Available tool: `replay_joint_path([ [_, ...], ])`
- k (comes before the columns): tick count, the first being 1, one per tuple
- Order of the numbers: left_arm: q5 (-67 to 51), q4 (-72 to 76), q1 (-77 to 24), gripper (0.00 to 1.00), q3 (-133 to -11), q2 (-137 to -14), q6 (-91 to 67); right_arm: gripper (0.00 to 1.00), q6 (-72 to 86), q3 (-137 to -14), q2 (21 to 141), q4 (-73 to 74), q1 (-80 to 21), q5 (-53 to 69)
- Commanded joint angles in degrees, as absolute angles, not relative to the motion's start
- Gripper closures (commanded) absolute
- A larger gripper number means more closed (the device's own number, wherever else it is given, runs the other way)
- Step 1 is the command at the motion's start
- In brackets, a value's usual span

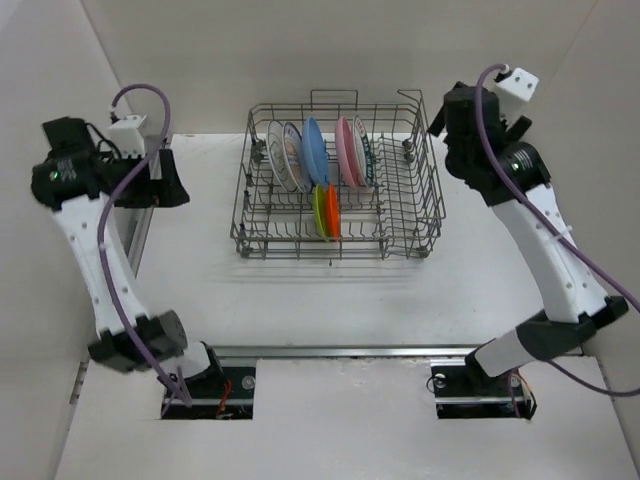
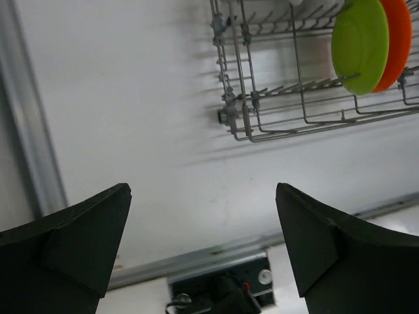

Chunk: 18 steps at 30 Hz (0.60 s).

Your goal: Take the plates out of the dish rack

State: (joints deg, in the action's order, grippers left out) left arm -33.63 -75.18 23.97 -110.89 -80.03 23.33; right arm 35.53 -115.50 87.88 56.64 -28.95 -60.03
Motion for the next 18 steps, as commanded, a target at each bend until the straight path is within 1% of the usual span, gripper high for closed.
replay_joint_path([
  [1,-35.7,-79.4,18.8,0.12,-110.1,-89.4,17.8,0.05,13.1,-105.9,77.3,31.3,-29.2,-14.1],
  [2,-32.6,-79.4,15.8,0.14,-110.1,-90.6,16.9,0.1,14.7,-103.0,76.0,24.8,-29.2,-8.8],
  [3,-31.1,-78.8,14.4,0.17,-109.6,-91.4,15.3,0.13,16.0,-99.4,76.0,23.1,-30.1,-1.3],
  [4,-30.0,-78.1,13.2,0.17,-109.1,-91.4,14.6,0.16,16.8,-98.5,77.4,22.5,-30.9,1.7],
  [5,-27.4,-76.7,11.1,0.17,-108.3,-92.1,13.8,0.22,16.8,-98.5,79.2,22.5,-31.5,3.8],
  [6,-25.8,-75.1,10.1,0.17,-107.2,-92.1,12.8,0.36,16.8,-98.5,81.3,25.5,-32.2,5.0],
  [7,-24.2,-71.3,9.2,0.17,-105.3,-92.1,12.0,0.43,16.8,-101.0,85.9,27.3,-33.6,7.0],
  [9,-20.0,-68.0,7.0,0.17,-103.6,-92.1,9.9,0.52,16.8,-103.1,90.2,30.2,-35.3,7.7],
  [10,-18.9,-65.6,6.3,0.17,-103.1,-92.1,9.9,0.55,16.8,-103.7,91.9,30.9,-36.9,7.7],
  [12,-16.1,-64.1,5.3,0.17,-102.4,-93.8,8.0,0.55,17.8,-104.3,96.1,30.9,-38.6,5.9],
  [13,-15.6,-64.1,4.8,0.19,-102.4,-94.6,8.0,0.54,17.8,-104.3,97.2,31.5,-39.4,4.3],
  [15,-14.9,-63.5,4.7,0.2,-103.2,-97.4,7.1,0.51,20.5,-105.6,100.4,31.5,-40.5,-0.7],
  [16,-14.9,-63.5,4.2,0.21,-103.2,-98.2,6.4,0.46,21.6,-106.3,101.6,33.3,-40.5,-2.4],
  [18,-14.9,-63.5,3.6,0.21,-103.7,-99.8,5.9,0.46,23.5,-110.6,105.5,36.6,-40.5,-7.7],
])
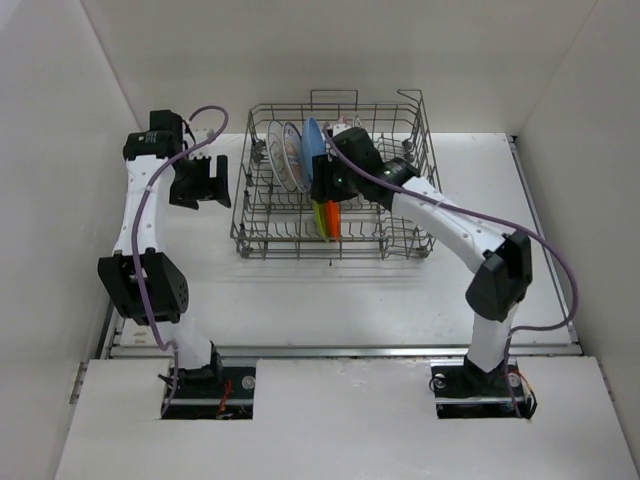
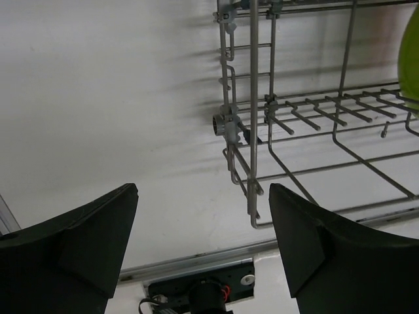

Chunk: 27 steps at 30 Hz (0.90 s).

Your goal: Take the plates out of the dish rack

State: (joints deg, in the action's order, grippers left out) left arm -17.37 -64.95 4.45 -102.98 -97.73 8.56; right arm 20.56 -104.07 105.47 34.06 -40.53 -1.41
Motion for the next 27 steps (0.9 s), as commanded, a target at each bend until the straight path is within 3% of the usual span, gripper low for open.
replay_joint_path([
  [1,-14.9,-63.5,2.8,0.21,-103.7,-101.3,5.9,0.46,24.1,-112.2,106.8,38.1,-40.5,-9.0],
  [14,-16.3,-60.2,0.0,0.28,-102.8,-105.7,3.9,0.53,24.6,-112.3,111.9,42.3,-42.5,-16.7],
  [22,-20.4,-60.2,0.0,0.59,-100.3,-109.2,2.5,0.56,24.1,-111.8,114.7,42.3,-42.5,-16.9],
  [23,-20.9,-59.6,0.0,0.69,-99.2,-109.2,1.7,0.57,24.1,-111.8,114.7,41.6,-42.5,-14.7],
  [26,-21.5,-59.1,0.0,0.86,-97.8,-110.3,1.1,0.57,23.3,-111.8,115.9,41.6,-42.5,-13.1],
  [27,-21.0,-59.1,0.0,0.98,-97.1,-110.3,0.5,0.63,23.3,-111.8,116.6,41.6,-41.8,-13.1],
])
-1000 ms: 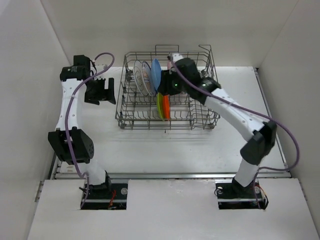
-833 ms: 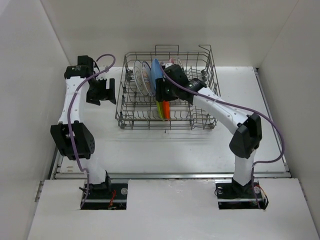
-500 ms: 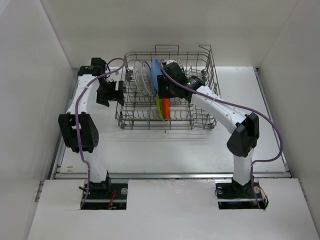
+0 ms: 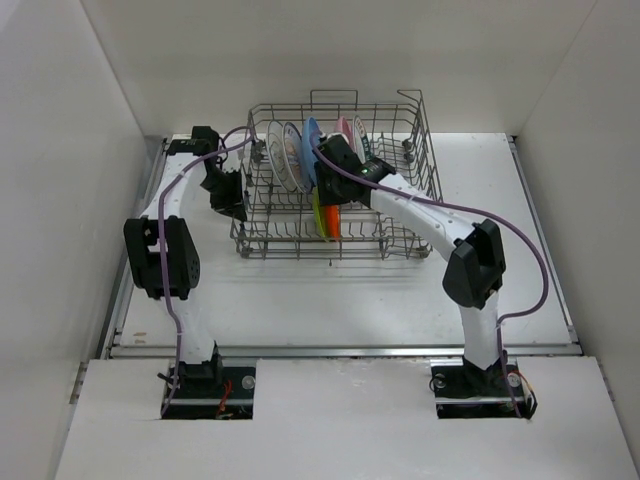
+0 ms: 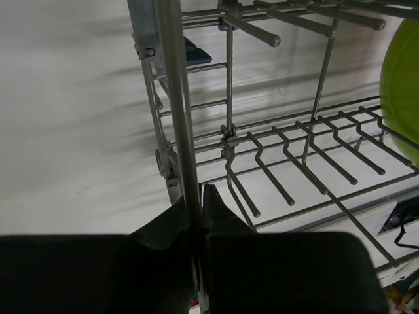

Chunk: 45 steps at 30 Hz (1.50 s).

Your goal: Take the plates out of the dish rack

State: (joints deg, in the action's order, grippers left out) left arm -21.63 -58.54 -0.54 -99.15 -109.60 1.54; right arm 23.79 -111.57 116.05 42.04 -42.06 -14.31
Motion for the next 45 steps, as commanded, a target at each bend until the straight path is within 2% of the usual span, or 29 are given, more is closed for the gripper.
replay_joint_path([
  [1,-20.3,-59.1,0.0,1.0,-97.1,-110.3,0.5,0.67,23.3,-111.8,116.6,41.6,-41.8,-13.1],
  [6,-19.5,-59.1,0.0,1.0,-95.1,-108.6,0.5,0.98,22.7,-110.7,114.3,41.0,-41.8,-12.0],
  [7,-19.5,-58.5,0.0,1.0,-95.1,-108.5,0.5,1.0,22.7,-110.7,113.7,41.0,-41.8,-12.0],
  [15,-19.0,-58.4,0.0,1.0,-95.1,-107.5,0.0,1.0,21.0,-112.4,100.3,34.0,-41.8,-11.4],
  [20,-19.0,-57.9,0.0,1.0,-95.1,-107.5,0.0,1.0,18.2,-112.4,96.5,34.3,-41.8,-12.6],
  [24,-18.3,-57.9,0.0,1.0,-95.7,-106.9,0.5,1.0,14.0,-109.7,91.4,38.1,-47.6,-14.9],
  [29,-17.1,-57.9,0.0,0.98,-97.7,-106.9,1.1,1.0,11.2,-92.0,80.9,37.6,-64.8,-16.3],
  [31,-15.9,-58.5,0.0,0.93,-99.7,-106.9,1.8,1.0,12.9,-88.4,80.9,41.5,-72.1,-18.9],
  [36,-12.7,-60.8,0.0,0.9,-104.2,-107.4,2.9,1.0,19.8,-88.3,88.1,53.5,-85.0,-27.8],
  [42,-12.1,-61.9,0.0,0.88,-106.6,-106.8,2.9,1.0,30.3,-84.5,96.7,54.8,-88.2,-40.3],
  [45,-12.1,-61.9,0.0,0.88,-106.1,-106.2,2.9,1.0,36.5,-86.3,105.4,56.7,-88.2,-44.7],
])
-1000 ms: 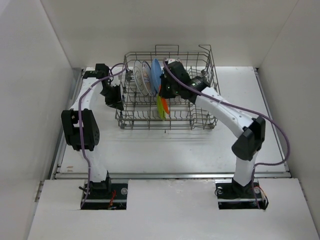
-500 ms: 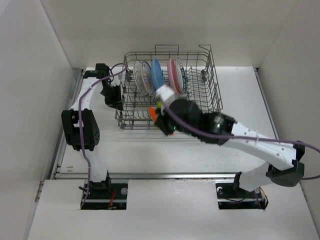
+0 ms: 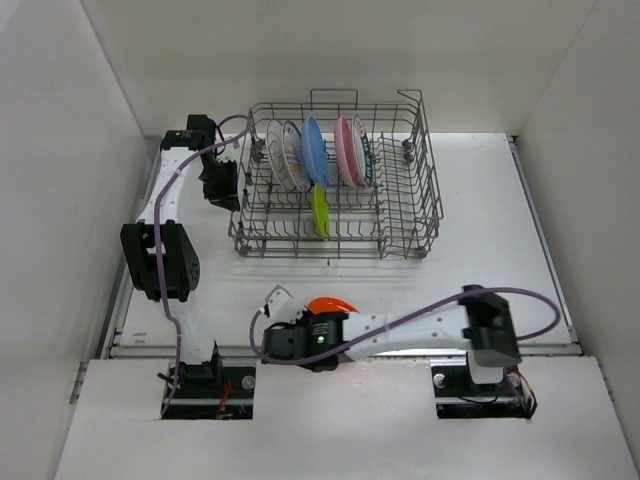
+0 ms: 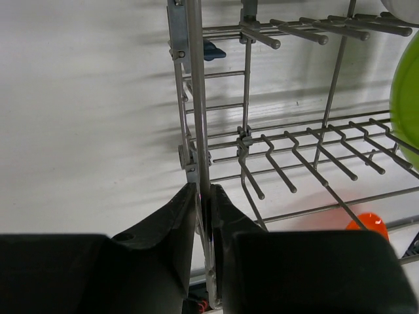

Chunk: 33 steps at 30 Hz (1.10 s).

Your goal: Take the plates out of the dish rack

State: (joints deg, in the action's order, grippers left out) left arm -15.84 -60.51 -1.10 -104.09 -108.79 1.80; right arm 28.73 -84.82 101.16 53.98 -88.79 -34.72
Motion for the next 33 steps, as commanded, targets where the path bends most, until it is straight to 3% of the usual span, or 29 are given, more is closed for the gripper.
replay_joint_path([
  [1,-12.1,-62.4,0.0,0.88,-105.5,-106.2,2.9,1.0,37.3,-87.9,110.1,57.3,-88.2,-45.3],
  [4,-11.0,-62.4,0.0,0.88,-103.6,-104.9,2.9,1.0,40.2,-92.1,116.5,57.8,-88.2,-46.0],
  [6,-11.0,-62.4,0.0,0.88,-102.8,-104.2,2.9,0.94,42.1,-93.7,120.7,57.8,-88.2,-46.0],
  [9,-11.0,-61.9,0.0,0.88,-101.1,-103.7,2.9,0.65,42.7,-94.8,122.9,57.8,-88.2,-46.7],
  [10,-11.0,-61.9,0.0,0.88,-101.1,-103.7,2.9,0.49,42.7,-94.8,122.9,57.8,-88.2,-47.2],
  [14,-12.0,-61.3,0.0,0.88,-100.0,-103.7,2.9,0.23,40.6,-95.9,119.4,58.4,-88.2,-47.7],
  [19,-14.2,-61.3,0.0,0.89,-100.0,-104.8,2.4,0.17,28.1,-96.7,105.0,48.8,-89.4,-42.5],
  [24,-16.1,-61.3,0.0,0.91,-100.0,-105.9,1.8,0.16,23.6,-94.3,95.5,35.7,-79.9,-26.8],
  [27,-16.1,-61.3,0.0,0.92,-99.5,-105.9,1.8,0.16,27.3,-94.7,96.2,34.2,-69.3,-20.1],
  [28,-16.1,-61.3,0.0,0.92,-99.5,-106.4,1.8,0.21,27.9,-96.6,97.3,34.2,-64.8,-17.4],
  [33,-16.6,-61.3,0.0,0.92,-99.5,-107.1,2.4,0.28,28.4,-101.7,105.5,33.4,-58.6,-12.9],
])
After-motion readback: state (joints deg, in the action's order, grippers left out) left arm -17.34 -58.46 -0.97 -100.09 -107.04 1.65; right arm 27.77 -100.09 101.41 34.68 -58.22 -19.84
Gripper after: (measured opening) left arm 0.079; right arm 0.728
